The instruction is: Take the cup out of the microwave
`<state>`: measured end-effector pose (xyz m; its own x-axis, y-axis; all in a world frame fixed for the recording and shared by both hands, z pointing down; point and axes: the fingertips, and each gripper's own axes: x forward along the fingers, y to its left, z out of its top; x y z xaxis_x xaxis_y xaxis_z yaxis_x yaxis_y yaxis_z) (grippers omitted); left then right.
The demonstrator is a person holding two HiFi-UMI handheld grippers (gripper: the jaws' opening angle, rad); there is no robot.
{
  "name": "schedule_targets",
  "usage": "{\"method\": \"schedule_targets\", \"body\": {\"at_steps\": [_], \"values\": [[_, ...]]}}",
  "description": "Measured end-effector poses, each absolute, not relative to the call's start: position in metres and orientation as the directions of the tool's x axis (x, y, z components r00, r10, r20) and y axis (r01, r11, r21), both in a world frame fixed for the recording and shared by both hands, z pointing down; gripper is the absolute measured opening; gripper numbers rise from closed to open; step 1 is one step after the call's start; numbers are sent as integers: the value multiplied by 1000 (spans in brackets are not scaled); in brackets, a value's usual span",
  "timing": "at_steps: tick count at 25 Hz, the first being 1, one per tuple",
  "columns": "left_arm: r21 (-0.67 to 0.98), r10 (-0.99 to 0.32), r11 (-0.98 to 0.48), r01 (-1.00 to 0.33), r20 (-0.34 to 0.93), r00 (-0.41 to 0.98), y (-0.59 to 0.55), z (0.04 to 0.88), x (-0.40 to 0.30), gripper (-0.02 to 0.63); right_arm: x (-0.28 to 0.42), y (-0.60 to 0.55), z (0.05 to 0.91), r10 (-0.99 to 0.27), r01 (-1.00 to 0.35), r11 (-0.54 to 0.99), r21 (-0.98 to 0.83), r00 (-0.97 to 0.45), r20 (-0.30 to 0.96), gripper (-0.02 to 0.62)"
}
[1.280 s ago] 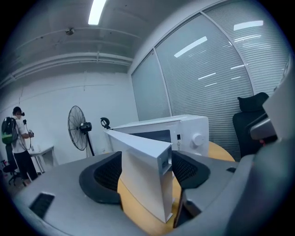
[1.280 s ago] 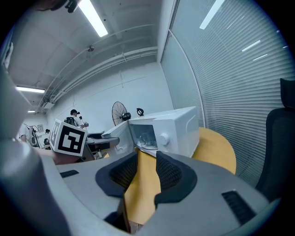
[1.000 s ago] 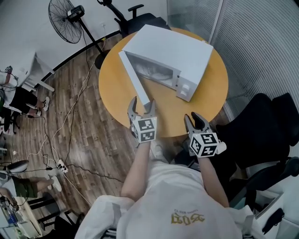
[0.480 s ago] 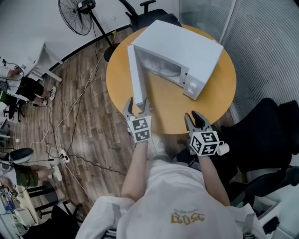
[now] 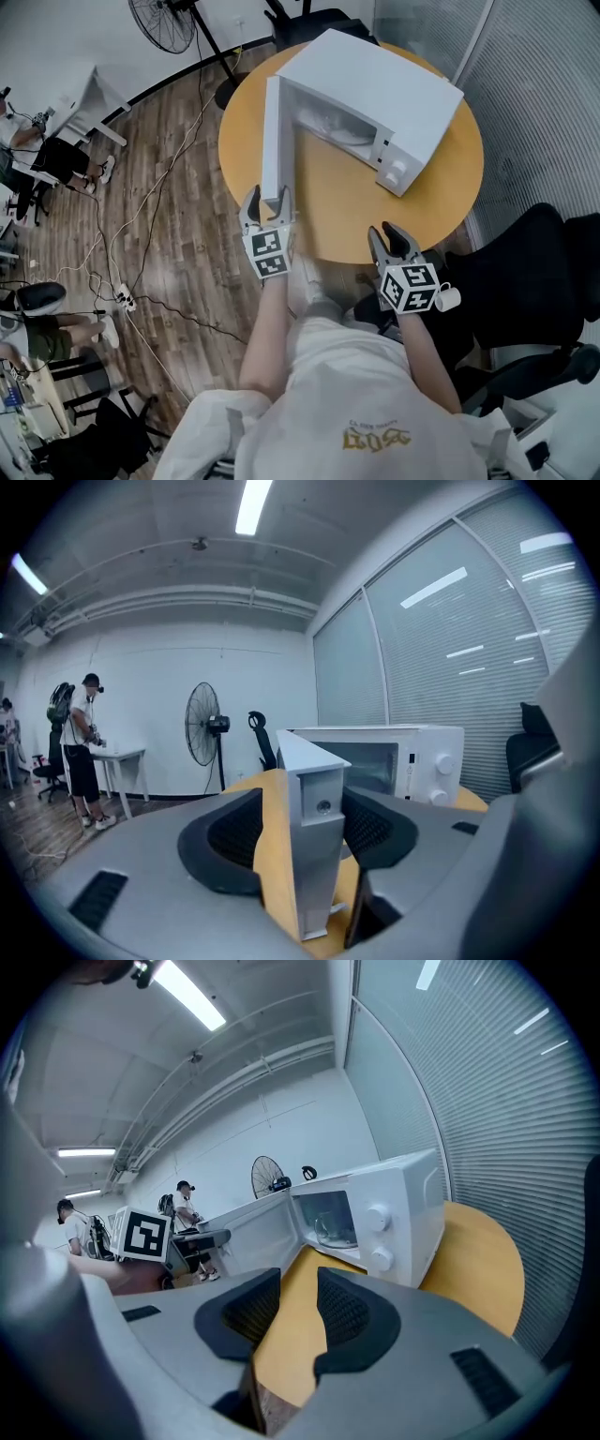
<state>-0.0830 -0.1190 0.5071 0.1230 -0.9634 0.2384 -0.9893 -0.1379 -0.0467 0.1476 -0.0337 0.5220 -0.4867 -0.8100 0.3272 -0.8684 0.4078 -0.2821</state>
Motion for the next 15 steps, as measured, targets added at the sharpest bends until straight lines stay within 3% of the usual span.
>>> {"method": "schedule_targets", "body": {"at_steps": [15], "values": [[-28, -952, -205, -978, 236, 193, -135, 505, -133, 174, 84, -95, 518, -796, -849, 444, -286, -520, 310, 121]]}}
